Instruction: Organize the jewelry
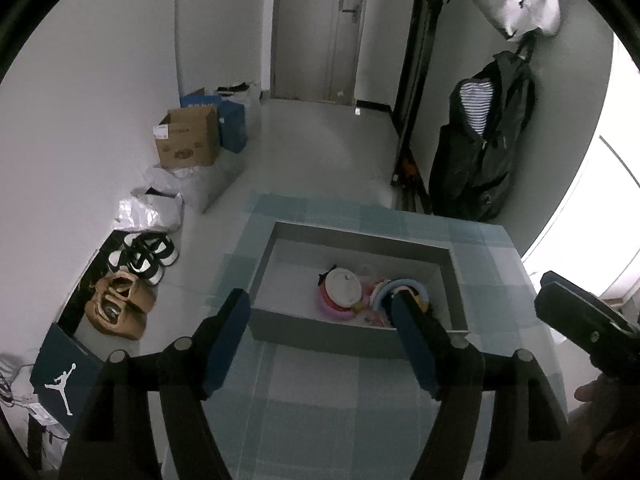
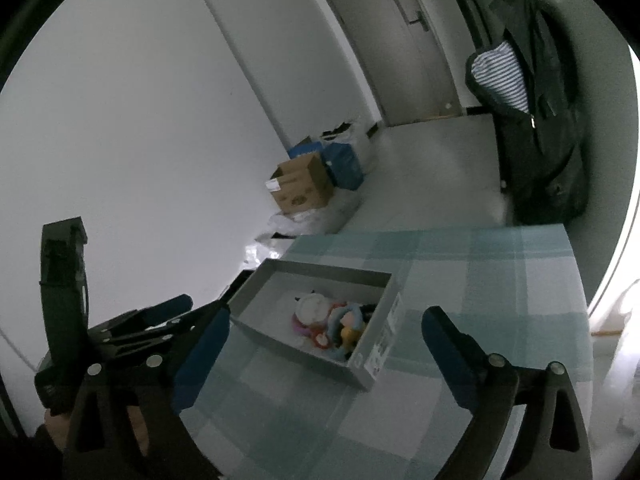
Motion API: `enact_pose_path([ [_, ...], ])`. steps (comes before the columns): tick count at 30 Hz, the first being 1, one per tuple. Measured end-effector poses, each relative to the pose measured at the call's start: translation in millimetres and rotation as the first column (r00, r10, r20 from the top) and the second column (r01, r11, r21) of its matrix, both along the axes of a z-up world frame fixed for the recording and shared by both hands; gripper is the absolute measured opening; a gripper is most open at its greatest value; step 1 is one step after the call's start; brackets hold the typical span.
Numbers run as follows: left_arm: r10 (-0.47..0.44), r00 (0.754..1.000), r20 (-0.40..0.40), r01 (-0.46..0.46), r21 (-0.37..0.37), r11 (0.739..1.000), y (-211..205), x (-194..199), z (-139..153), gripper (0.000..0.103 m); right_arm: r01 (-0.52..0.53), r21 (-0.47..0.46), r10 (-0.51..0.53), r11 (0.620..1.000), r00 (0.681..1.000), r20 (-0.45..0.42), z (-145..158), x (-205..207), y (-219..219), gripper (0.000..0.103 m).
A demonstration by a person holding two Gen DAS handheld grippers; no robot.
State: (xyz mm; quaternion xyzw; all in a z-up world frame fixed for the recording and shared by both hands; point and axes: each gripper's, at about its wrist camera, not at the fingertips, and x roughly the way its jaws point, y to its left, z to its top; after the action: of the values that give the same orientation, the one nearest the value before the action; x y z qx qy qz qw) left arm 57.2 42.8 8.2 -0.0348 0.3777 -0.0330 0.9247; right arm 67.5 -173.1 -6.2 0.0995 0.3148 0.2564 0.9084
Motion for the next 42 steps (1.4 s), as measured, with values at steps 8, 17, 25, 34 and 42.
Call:
enact_pose_path([
  [8,0.011,0.999,0.046,-0.014,0.063,0.998,-9.3,-14.3,1.2,0.071,0.002,-0.014,-0.001,1.0,0.999,0.035,3.1,-16.4,-0.9,0.102],
  [17,0.025,0.998,0.054,-0.028,0.062,0.998,-9.0,-20.9,0.5,0.071,0.01,-0.013,-0.01,1.0,0.999,0.05,2.4,-30.6,-2.9,0.103],
  [25,0.034,0.998,0.057,-0.037,0.059,0.998,-8.7,-22.9,0.1,0.071,0.013,-0.014,-0.013,1.0,0.999,0.047,2.2,-32.9,-3.4,0.103],
  [34,0.027,0.998,0.055,-0.03,0.055,0.998,-8.9,-21.3,-0.5,0.071,0.018,-0.02,-0.017,1.0,0.999,0.038,-1.3,-31.8,-3.7,0.103],
  [42,0.012,0.999,0.037,-0.014,0.061,0.998,-14.7,-18.5,-7.7,0.071,0.021,-0.016,-0.02,1.0,1.0,0.024,-3.3,-28.5,-5.0,0.103],
])
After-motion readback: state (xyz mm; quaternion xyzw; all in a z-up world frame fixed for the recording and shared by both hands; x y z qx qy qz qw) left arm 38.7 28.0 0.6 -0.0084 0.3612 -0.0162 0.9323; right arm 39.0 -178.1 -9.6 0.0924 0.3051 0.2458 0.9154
